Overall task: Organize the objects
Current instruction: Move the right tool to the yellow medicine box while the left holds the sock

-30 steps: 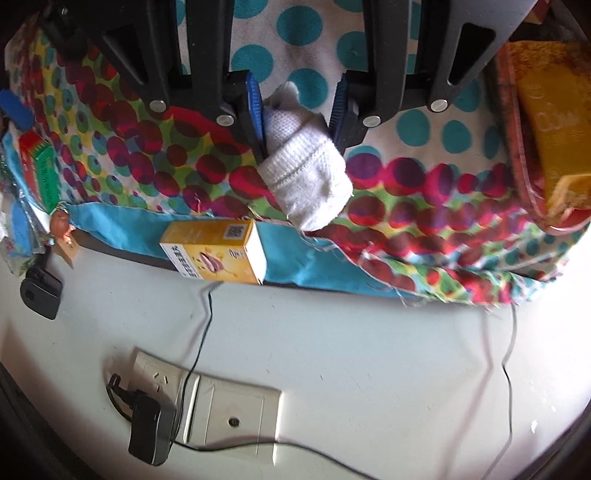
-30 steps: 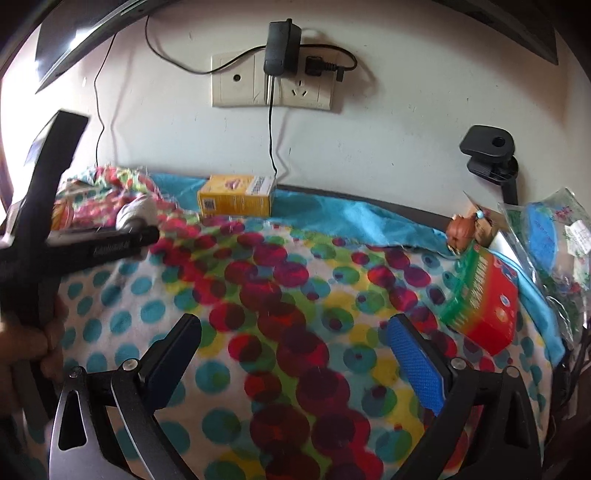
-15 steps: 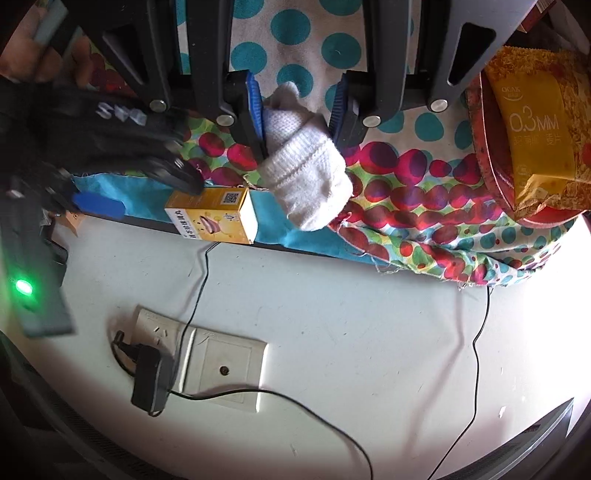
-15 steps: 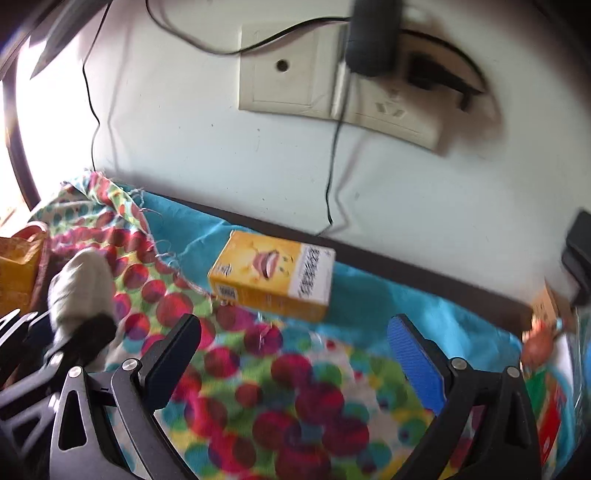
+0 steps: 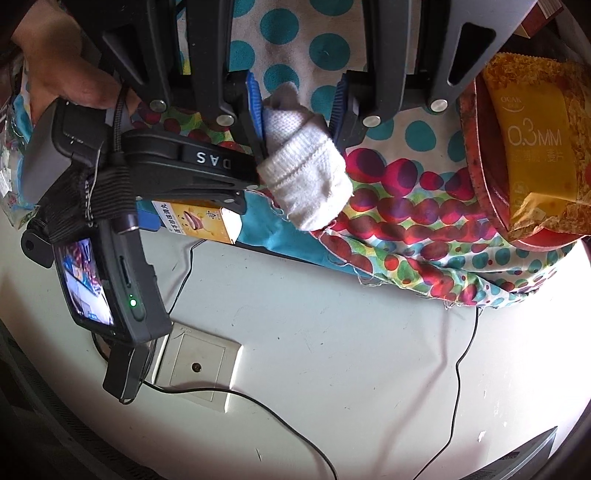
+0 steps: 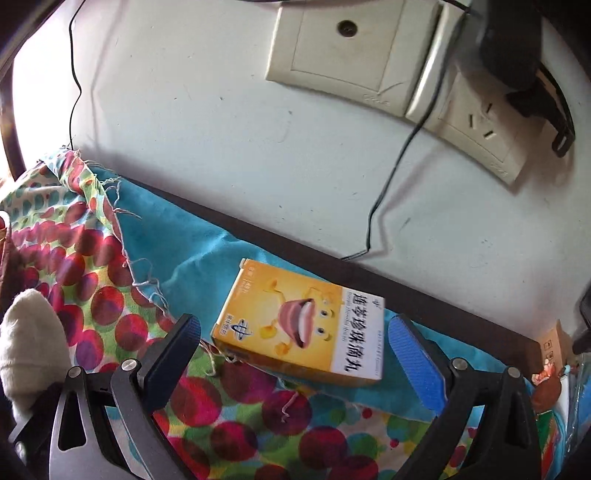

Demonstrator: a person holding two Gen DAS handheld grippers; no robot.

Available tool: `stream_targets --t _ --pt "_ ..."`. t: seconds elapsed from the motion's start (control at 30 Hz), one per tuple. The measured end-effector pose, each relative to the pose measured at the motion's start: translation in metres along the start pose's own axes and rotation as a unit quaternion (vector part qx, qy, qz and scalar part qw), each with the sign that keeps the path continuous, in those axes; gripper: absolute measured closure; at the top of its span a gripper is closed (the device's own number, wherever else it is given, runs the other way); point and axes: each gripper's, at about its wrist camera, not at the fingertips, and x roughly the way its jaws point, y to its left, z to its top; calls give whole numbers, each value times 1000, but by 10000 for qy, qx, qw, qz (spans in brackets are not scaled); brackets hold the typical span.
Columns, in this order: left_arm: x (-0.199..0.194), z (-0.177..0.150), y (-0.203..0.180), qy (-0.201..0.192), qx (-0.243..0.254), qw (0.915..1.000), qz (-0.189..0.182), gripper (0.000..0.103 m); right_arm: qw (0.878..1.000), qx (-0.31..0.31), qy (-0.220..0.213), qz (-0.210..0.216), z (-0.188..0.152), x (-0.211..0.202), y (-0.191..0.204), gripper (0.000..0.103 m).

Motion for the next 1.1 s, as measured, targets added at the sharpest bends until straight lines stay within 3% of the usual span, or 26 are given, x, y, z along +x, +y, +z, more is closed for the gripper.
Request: stream_targets --t 0.07,0.23,0.3,0.47,0.8,0.87,0.9,1.0,1.1 --pt "2 0 1 48 -35 10000 14 73 9999 28 -55 -118 -1 0 2 13" --pt "5 0 4 120 -129 9998 42 73 9997 157 -165 -68 -1 -6 0 19" --pt "5 -1 4 127 -134 9998 50 73 9994 158 -299 -11 -2 -15 2 41" --pt "7 0 4 165 -126 9998 82 73 9990 304 -258 206 -7 -31 2 52" --pt "15 0 15 343 -390 9986 86 73 9978 597 44 275 -33 -37 -30 38" --pt "15 0 13 343 -346 9988 102 73 9981 562 -24 248 -36 -35 -32 11" --pt "14 0 11 321 -309 9989 110 73 9984 518 -86 214 -36 -35 -33 6" --pt "12 0 8 253 -223 9994 125 73 9987 426 -150 249 -28 -33 -32 2" --pt "13 1 7 245 -176 9994 145 73 9991 373 156 131 -17 -18 -24 1"
